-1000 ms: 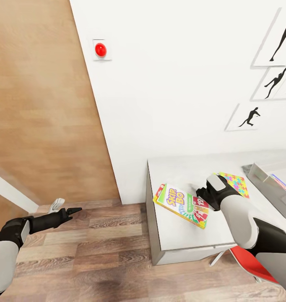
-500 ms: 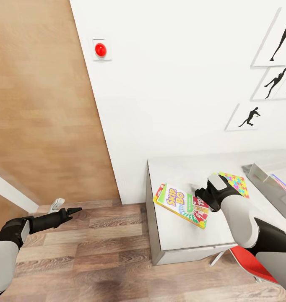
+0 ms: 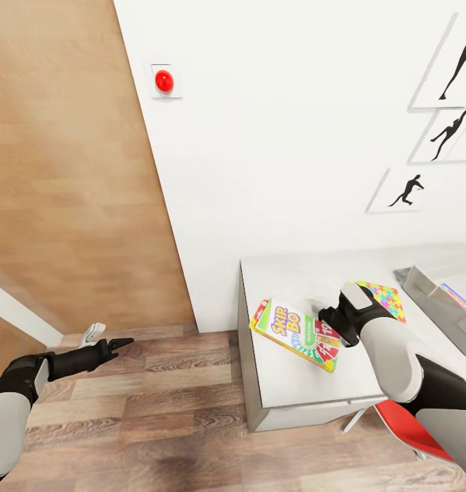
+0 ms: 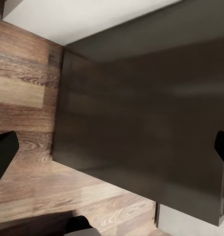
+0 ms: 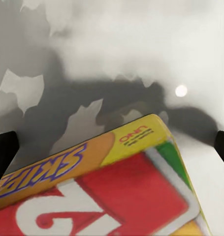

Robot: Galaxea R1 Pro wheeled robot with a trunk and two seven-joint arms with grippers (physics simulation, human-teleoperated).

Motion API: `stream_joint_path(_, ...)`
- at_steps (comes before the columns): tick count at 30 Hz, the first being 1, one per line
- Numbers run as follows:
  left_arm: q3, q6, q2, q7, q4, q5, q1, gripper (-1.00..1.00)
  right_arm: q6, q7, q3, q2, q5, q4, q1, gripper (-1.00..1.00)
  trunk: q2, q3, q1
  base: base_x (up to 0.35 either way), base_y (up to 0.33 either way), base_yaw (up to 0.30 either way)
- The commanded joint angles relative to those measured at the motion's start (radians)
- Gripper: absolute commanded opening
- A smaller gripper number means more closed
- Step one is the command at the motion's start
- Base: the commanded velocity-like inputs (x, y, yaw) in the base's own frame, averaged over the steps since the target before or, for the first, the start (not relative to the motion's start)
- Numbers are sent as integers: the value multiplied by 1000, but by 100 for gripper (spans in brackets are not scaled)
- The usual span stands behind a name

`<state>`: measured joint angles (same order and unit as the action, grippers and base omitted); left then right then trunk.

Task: Put all the toys in the child's room - the three board games (two on the bed and one on the table), the two jigsaw puzzles on the table, and the tennis ball on the table - inside the toy box on the table in the child's room.

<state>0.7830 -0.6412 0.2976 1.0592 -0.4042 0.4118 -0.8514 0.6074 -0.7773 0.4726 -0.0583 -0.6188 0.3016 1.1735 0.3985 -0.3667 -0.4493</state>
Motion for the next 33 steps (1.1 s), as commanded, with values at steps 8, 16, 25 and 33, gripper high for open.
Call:
stream_joint_path(8,8,-9,-1,7,-1,10,-2,100,8,-10,1,0,-10,-38,0,100,1,-2,-1,-7,0,0)
stream_joint_path(16,9,-8,-1,7,-1,10,-2,100,8,-10,2,0,-10,-38,0,100,1,-2,-1,0,43,0)
stream_joint_path(25,8,-8,0,7,-1,10,-2,100,21,-10,3,0,-10,-38,0,100,1,-2,-1,0,113,0)
stream_joint_path(33,8,-8,-1,7,-1,10,-2,100,27,-10,3,0,-9,-38,0,100,1,-2,-1,-14,19,0)
